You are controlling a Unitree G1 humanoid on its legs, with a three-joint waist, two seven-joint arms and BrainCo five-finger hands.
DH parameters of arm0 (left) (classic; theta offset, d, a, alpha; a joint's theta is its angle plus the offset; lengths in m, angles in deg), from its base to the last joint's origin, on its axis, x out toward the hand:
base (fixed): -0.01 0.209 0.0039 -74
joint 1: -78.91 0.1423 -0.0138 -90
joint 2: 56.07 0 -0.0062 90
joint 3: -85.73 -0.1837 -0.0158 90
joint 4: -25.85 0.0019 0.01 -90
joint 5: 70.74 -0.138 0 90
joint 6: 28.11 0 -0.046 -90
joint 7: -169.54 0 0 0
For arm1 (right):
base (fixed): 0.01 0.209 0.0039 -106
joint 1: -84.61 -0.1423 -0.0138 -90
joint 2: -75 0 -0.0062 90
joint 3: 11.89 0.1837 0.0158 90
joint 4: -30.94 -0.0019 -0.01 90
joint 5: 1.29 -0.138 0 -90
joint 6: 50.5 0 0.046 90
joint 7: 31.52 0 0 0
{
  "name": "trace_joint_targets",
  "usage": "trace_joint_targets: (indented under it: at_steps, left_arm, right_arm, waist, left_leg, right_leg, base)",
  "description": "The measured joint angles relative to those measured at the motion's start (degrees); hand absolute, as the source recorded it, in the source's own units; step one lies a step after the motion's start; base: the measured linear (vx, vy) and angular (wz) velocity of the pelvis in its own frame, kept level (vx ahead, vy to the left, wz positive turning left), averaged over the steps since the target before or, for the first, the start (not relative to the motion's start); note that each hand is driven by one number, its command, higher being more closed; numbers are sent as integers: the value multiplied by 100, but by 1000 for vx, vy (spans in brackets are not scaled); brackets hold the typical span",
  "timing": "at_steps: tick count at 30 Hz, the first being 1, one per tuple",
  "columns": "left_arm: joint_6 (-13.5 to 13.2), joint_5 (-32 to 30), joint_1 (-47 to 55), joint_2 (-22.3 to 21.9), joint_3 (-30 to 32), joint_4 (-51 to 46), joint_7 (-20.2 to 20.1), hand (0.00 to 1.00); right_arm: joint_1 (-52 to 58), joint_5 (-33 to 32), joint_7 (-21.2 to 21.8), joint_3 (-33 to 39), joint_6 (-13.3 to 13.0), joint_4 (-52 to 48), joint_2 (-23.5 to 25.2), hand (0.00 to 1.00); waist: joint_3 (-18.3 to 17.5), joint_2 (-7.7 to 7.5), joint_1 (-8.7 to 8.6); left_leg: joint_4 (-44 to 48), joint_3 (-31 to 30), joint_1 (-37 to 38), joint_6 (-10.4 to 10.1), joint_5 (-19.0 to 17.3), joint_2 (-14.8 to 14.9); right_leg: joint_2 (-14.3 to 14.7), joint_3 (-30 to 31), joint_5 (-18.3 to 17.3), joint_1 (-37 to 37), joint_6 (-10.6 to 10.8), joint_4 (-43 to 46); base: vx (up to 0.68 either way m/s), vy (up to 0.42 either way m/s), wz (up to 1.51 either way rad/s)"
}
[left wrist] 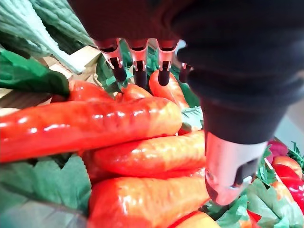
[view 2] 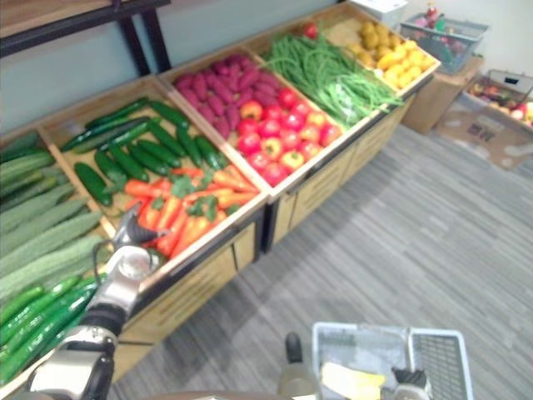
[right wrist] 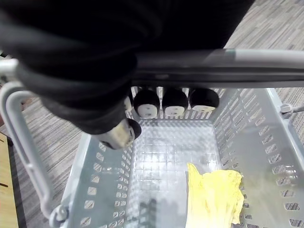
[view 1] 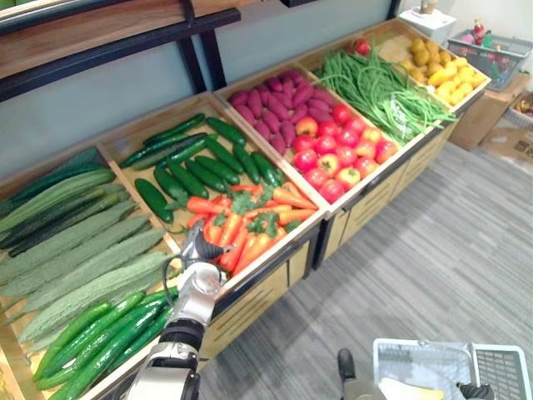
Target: Pick vegetable in the basket
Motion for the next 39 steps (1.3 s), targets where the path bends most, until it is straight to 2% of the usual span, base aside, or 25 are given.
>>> trace_joint_targets:
  at_steps: [1, 2, 6, 15, 31, 39]
  left_arm:
    - [0, -1, -1, -11, 0, 28, 0, 0]
    - [1, -1, -4, -19, 0, 119, 0, 100]
    - [79, -81, -7, -21, 16, 251, 15, 100]
    - [38, -226, -194, -4, 138, 525, 90, 100]
    - [-14, -227, -202, 25, 138, 541, 113, 100]
    - [5, -220, -183, 25, 133, 359, 258, 100]
  right_arm:
    - [0, 0, -2, 0, 0, 0, 0, 100]
    - [-8, 0, -2, 0, 0, 0, 0, 100]
    - [-23, 9, -12, 5, 0, 0, 0, 100]
    - [-54, 46, -15, -4, -24, 0, 0, 100]
    - [-60, 49, -21, -167, -39, 0, -2, 100]
    - [-59, 49, -21, -172, -43, 0, -2, 100]
  waist:
    - [0, 0, 0]
    - [1, 1, -1]
    - [27, 13, -10]
    - [96, -7, -15]
    - [155, -44, -17]
    - [190, -105, -19]
  left_leg:
    - [-2, 4, -2, 0, 0, 1]
    - [-6, 19, -3, 0, 0, 3]
    - [-13, 36, -3, -1, 0, 6]
    - [9, 40, 8, -1, 0, 9]
    - [12, 56, 14, -4, -3, 23]
    - [11, 51, 12, -4, -3, 23]
  right_leg:
    - [2, 3, 0, -10, 0, 0]
    - [8, 15, 0, -23, 0, 1]
    - [16, 27, 1, -36, 1, 26]
    - [15, 29, 1, -20, 1, 5]
    - [29, 36, 0, -20, 0, 23]
    - [29, 31, 0, -21, 0, 27]
  base:
    - [0, -18, -4]
    - [2, -16, -6]
    - [4, -7, -2]
    - [0, 0, 0]
    - [0, 0, 0]
    - [0, 0, 0]
